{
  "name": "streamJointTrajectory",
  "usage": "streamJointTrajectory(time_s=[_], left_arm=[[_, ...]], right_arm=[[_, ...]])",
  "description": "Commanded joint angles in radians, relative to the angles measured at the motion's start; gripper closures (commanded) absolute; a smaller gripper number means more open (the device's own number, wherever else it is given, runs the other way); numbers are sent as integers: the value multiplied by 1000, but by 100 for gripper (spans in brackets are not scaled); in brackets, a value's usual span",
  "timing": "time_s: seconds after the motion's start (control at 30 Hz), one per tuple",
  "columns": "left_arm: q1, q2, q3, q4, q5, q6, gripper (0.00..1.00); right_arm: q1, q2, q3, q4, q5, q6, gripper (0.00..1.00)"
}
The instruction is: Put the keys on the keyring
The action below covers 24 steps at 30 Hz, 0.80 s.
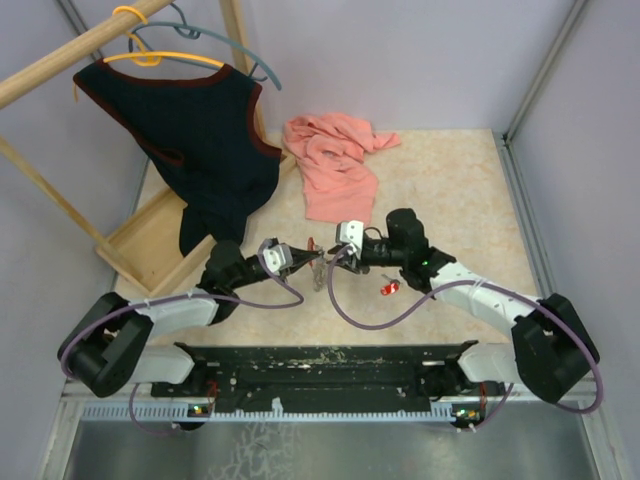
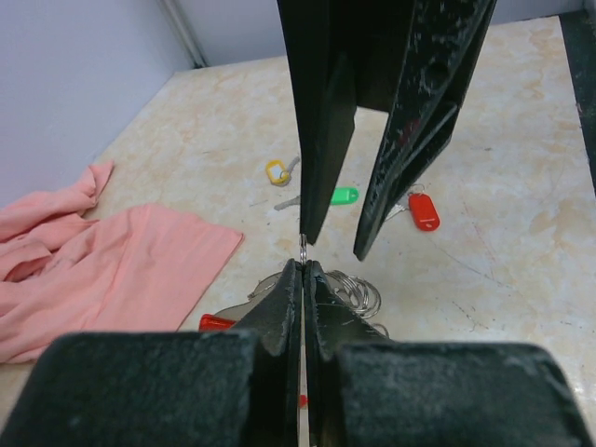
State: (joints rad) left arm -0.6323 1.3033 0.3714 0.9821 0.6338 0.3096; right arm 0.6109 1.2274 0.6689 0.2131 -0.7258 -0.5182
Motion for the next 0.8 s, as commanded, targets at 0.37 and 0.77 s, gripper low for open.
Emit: streamJointTrajectory(time_s=[0.37,0.77], left_arm=[[2,22,-6,116,61,-46,100],[2,22,-2,100,63,-41,100]], right_arm=[[-8,37,17,146,-49,-62,80],[-10,32,12,142,-67,-67,83]])
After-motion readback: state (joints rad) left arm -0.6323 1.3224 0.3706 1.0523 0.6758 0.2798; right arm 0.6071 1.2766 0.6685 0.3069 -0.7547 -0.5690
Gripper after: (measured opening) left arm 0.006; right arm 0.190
